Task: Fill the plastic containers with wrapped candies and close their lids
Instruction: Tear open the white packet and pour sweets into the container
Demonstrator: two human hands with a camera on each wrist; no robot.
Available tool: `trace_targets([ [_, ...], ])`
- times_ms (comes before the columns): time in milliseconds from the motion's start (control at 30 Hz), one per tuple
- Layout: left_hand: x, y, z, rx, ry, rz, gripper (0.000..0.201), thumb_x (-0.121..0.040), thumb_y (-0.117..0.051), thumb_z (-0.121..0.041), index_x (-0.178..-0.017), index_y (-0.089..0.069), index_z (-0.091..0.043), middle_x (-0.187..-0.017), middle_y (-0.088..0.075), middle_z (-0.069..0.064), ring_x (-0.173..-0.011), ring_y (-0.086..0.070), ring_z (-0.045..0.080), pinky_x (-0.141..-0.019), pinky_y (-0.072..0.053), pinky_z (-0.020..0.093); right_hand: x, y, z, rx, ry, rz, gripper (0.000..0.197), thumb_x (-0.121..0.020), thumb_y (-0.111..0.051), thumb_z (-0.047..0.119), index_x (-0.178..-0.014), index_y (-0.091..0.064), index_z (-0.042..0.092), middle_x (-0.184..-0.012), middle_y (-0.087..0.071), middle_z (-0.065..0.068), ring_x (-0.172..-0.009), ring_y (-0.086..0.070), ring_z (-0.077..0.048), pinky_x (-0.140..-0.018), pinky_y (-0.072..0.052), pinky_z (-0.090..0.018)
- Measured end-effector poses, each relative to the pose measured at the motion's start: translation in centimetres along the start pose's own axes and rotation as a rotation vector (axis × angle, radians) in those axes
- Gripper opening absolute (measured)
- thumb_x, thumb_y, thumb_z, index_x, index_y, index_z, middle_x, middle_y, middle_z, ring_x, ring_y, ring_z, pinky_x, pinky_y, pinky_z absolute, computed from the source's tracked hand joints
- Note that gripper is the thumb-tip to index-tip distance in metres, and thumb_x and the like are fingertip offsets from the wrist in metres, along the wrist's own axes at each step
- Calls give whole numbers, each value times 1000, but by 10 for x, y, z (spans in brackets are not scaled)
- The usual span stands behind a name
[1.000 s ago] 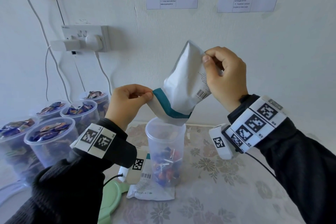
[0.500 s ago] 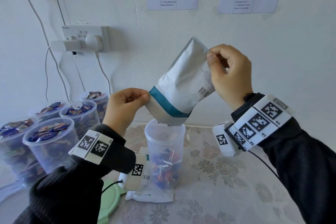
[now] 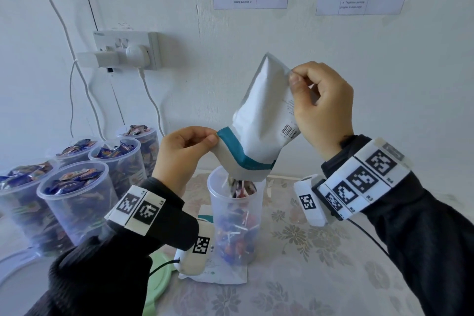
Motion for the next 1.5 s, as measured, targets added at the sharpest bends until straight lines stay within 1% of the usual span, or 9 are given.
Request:
trace_targets([
  [200, -2, 3, -4, 6, -21, -11, 19, -84, -62, -1, -75, -66, -16, -56, -65, -17, -53, -54, -7, -52, -39, 5, -6, 1, -2, -10, 18, 10, 16, -89, -53, 8, -78, -64, 4, -70, -52, 6, -62, -45, 4, -62, -32, -6],
  [533, 0, 7, -2, -29, -38, 18, 19, -86, -61, -4, -77, -67, -20, -60, -65, -15, -58, -54, -4, -58, -43, 7, -12, 7, -6, 105, 155, 97, 20, -96, -46, 14, -85, -60, 4, -71, -52, 0, -63, -43, -14, -55, -33, -24],
  [667, -1, 9, 0, -127, -84, 53, 24, -86, -61, -4, -76, -66, -25, -81, -65, 12, -79, -55, 21, -82, -50, 37, -8, 3, -15, 141, 177, 164, 19, -96, -44, 12, -86, -57, 2, -69, -46, 4, -59, -40, -14, -55, -31, -24],
  [800, -1, 11, -2, -215, -159, 66, 15, -85, -65, -16, -77, -64, -29, -86, -65, 28, -76, -51, 23, -82, -48, 53, -9, 5, -11, 128, 257, 169, 26, -96, -40, 16, -87, -58, -1, -69, -43, 5, -60, -33, -7, -56, -27, -19],
  [900, -4, 15, -2, -218, -188, 60, 4, -75, -61, -36, -76, -64, -33, -85, -66, 26, -73, -50, 23, -73, -47, 44, -12, 5, -7, 117, 280, 170, 26, -96, -41, 15, -87, -58, -1, -68, -42, 4, -61, -31, -7, -52, -24, -17],
  [1100, -3, 22, 11, -143, -134, 153, 13, -76, -72, -37, -75, -70, -23, -69, -66, -12, -59, -52, 1, -59, -44, 11, -13, 6, -12, 85, 228, 154, 20, -96, -45, 11, -85, -58, -1, -66, -41, 6, -60, -32, -8, -52, -28, -7],
  [1200, -4, 22, 15, -104, -125, 143, 17, -72, -76, -34, -72, -69, -19, -69, -67, -8, -70, -56, 10, -70, -47, 21, -10, 4, -9, 72, 230, 144, 19, -95, -46, 10, -85, -58, 0, -67, -41, 7, -60, -33, -7, -53, -29, -6],
  [1400, 0, 22, 13, -124, -136, 113, 14, -70, -63, -33, -72, -66, -20, -65, -67, -10, -69, -57, 13, -67, -48, 19, -2, 1, -12, 78, 227, 116, 20, -96, -45, 10, -84, -58, 0, -67, -41, 8, -60, -32, -6, -53, -30, -7],
  [1500, 0, 22, 13, -205, -150, 121, 10, -77, -64, -30, -73, -66, -21, -70, -68, 5, -68, -55, 19, -67, -48, 30, -3, 4, -13, 105, 259, 141, 21, -95, -44, 12, -86, -59, -1, -66, -45, 2, -58, -37, -10, -53, -31, -14],
])
Point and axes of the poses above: each hand's wrist, its own x-axis away from the middle knuckle, its own y-axis out of the back of the hand, z = x × y, the point moved 4 cm from there along -x, towards the middle knuckle
